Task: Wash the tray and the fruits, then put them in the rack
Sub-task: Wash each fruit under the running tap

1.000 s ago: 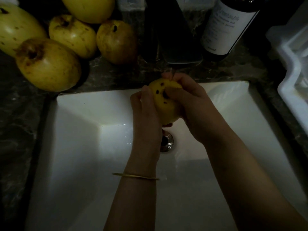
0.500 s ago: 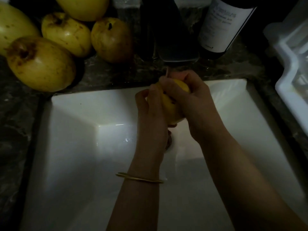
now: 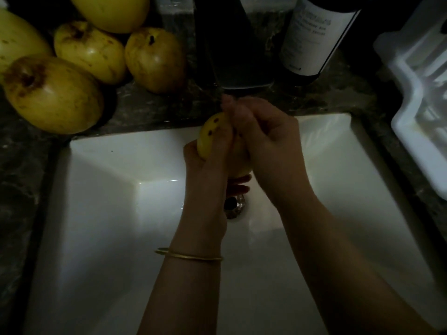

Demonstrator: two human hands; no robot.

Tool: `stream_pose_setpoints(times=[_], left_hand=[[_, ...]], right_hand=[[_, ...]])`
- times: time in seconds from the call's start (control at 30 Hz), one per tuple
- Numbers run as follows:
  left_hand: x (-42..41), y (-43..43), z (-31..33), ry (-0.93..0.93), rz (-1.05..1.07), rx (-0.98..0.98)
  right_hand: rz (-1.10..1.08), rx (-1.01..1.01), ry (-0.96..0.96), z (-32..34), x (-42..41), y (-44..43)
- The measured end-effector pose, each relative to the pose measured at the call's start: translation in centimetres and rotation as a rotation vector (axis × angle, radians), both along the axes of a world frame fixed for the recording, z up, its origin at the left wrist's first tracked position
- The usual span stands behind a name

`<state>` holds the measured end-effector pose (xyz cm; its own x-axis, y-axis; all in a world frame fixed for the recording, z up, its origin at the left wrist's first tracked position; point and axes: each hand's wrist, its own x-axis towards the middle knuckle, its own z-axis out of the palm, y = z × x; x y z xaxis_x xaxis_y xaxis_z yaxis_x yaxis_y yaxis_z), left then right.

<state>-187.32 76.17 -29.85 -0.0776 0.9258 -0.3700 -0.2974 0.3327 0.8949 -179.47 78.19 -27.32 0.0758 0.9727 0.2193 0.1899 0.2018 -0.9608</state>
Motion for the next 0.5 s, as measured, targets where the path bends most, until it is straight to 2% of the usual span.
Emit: stream_pose_setpoints(times=[0.1, 0.17, 0.23, 0.3, 0.4, 0.5], left_hand=[[-0.1, 0.8, -1.2, -0.093, 0.044, -0.14], [-0.2, 0.4, -1.0, -0.087, 0.048, -0.121], [-0.4, -0.2, -0.6, -0.048, 0.063, -0.01], [-0.4, -0.2, -0.5, -0.084, 0.039, 0.001], [-0.5, 0.2, 0.4, -0.238, -0.016, -0.111], [-0.5, -0.3, 0.7, -0.414, -0.032, -0.229]], right_hand=[[0.066, 0.149, -0.349, -0.8, -1.0, -0.5], [0.077, 0.088, -0.377, -0.9, -1.0, -0.5], [0.076, 0.0, -0.236, -0.5, -0.8, -0.4], [0.079, -0.068, -0.129, -0.2, -0.5, -0.2], [0.108, -0.217, -0.036, -0.1, 0.0, 0.0], [0.142, -0.39, 0.213, 0.1, 0.9, 0.4]])
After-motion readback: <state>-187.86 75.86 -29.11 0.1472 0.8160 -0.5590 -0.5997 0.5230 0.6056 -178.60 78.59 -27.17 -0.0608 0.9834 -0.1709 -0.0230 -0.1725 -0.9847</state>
